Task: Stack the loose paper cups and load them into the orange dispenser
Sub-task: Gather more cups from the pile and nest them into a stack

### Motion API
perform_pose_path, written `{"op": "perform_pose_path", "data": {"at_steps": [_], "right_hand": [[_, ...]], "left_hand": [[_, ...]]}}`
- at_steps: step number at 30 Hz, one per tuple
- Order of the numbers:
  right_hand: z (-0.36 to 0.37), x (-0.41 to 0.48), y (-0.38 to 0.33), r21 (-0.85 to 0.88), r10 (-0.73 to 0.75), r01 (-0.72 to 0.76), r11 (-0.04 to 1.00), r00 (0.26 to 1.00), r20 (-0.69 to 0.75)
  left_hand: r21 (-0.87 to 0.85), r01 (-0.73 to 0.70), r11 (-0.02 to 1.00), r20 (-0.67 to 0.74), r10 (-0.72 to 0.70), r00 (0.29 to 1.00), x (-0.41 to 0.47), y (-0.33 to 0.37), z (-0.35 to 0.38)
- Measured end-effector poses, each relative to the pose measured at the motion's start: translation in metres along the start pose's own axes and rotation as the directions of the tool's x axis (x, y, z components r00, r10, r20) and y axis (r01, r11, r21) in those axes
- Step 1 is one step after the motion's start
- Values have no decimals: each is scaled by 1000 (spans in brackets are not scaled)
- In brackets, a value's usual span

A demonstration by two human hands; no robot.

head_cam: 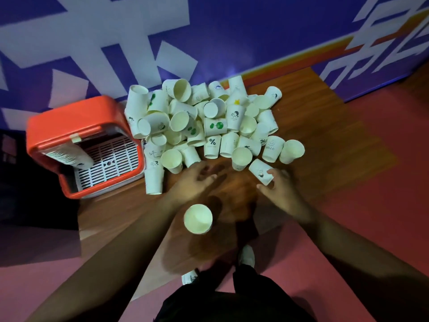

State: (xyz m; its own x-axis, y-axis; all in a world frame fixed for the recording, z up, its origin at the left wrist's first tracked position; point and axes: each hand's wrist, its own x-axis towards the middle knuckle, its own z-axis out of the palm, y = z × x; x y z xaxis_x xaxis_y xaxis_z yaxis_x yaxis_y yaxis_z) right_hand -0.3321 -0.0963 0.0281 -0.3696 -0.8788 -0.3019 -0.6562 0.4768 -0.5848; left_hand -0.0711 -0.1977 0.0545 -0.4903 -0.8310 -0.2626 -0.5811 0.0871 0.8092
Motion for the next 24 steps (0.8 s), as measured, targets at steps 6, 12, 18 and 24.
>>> {"op": "perform_pose_path", "data": {"at_steps": [6, 12, 18, 24], "right_hand": [[-12, 57, 36, -162, 1, -9, 987, 999, -53], [7, 87, 53, -216, 38, -15, 976, 994, 103], [13, 87, 58, -222, 34, -17, 975, 997, 73], [6, 85, 59, -62, 106, -97, 993, 981, 164]], "left_hand": [[243, 51, 969, 35, -61, 998, 73, 40, 47], [323, 105, 941, -2, -110, 994, 118, 37, 81], [469, 105, 877, -31, -103, 994, 130, 23, 108], [461, 26, 887, -57, 0, 998, 130, 19, 115]]}}
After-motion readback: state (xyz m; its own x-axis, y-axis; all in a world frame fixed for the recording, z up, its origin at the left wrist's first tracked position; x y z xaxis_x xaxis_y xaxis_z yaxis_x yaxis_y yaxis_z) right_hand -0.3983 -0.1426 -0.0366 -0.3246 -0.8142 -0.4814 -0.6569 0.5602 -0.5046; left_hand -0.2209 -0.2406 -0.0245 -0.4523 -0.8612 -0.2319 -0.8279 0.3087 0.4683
